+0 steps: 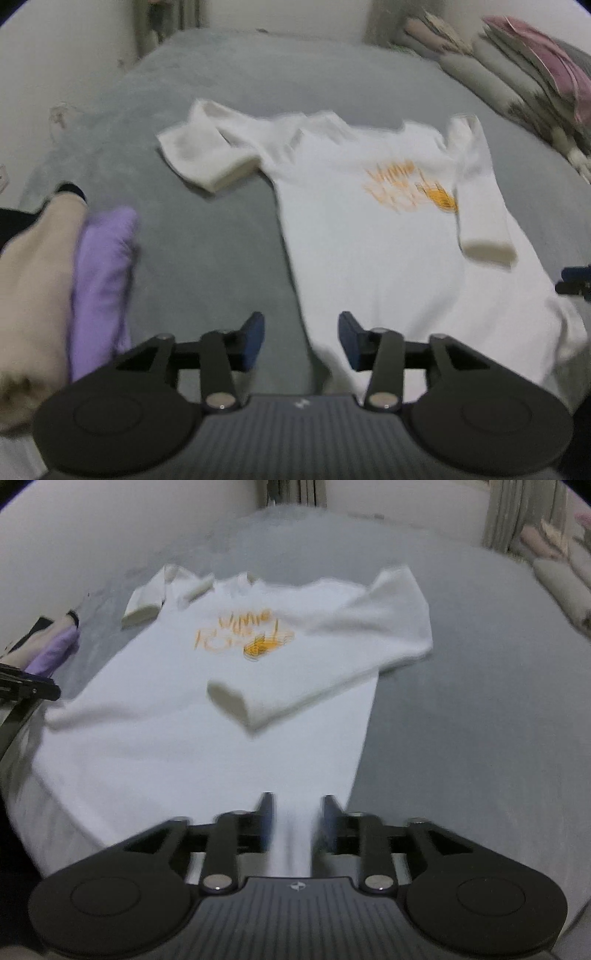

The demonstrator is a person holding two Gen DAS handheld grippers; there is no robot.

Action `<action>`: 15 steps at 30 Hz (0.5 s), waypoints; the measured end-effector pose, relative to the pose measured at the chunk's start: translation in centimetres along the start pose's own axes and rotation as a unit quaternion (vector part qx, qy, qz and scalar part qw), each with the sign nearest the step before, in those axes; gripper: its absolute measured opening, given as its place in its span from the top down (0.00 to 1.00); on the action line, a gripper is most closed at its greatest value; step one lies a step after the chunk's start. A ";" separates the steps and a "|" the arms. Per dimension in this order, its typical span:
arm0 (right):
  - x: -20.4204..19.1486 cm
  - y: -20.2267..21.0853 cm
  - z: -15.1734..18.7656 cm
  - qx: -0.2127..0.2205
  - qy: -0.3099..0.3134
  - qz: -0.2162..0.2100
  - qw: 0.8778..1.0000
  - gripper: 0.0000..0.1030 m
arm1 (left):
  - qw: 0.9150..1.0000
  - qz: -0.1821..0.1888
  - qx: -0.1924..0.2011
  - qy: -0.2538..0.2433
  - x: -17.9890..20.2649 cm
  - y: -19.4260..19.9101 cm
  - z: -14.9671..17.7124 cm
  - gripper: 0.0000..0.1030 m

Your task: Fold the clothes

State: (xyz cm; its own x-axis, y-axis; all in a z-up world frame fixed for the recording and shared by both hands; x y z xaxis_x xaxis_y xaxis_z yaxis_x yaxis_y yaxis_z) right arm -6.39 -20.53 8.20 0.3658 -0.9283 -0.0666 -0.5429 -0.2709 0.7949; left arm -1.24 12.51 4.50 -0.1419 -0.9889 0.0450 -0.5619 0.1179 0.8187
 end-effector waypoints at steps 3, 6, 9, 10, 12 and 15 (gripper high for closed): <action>-1.2 -1.6 -2.3 0.010 0.023 0.018 1.000 0.59 | 1.000 -0.005 0.009 0.028 0.4 -1.3 -2.6 0.50; -3.6 -3.7 -4.1 0.012 0.074 0.011 0.997 0.56 | 0.999 -0.011 0.016 0.041 1.8 -3.4 -4.8 0.45; -6.4 -6.3 -5.1 0.016 0.141 0.011 0.990 0.46 | 0.999 -0.022 0.021 0.045 2.9 -6.2 -6.3 0.34; -7.3 -7.2 -5.2 0.014 0.164 0.014 0.986 0.46 | 0.998 -0.028 0.022 0.043 3.0 -7.3 -6.4 0.34; -7.8 -9.2 -4.8 -0.009 0.204 0.039 0.978 0.61 | 0.998 -0.044 0.021 0.046 2.7 -9.6 -6.1 0.34; -5.8 -10.1 -5.0 -0.007 0.168 0.059 0.984 0.96 | 0.997 -0.058 0.012 0.044 1.4 -11.7 -5.4 0.38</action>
State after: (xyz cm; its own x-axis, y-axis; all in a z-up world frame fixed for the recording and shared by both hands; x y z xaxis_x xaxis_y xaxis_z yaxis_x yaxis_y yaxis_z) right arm 0.79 -11.12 3.62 0.5320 -0.8155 0.2280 -0.5862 -0.1604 0.7941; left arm 9.51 9.22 -1.96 -0.0029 -1.0000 0.0010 -0.5895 0.0025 0.8078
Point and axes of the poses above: each gripper's, at about its wrist camera, not at the fingertips, and y roughly against the way its jaws point, x to its right, z to its underside, the point moved 6 cm from there along -y, roughly the way its jaws point, and after that the axes turned 5 degrees about -z, right-handed, at the moved point
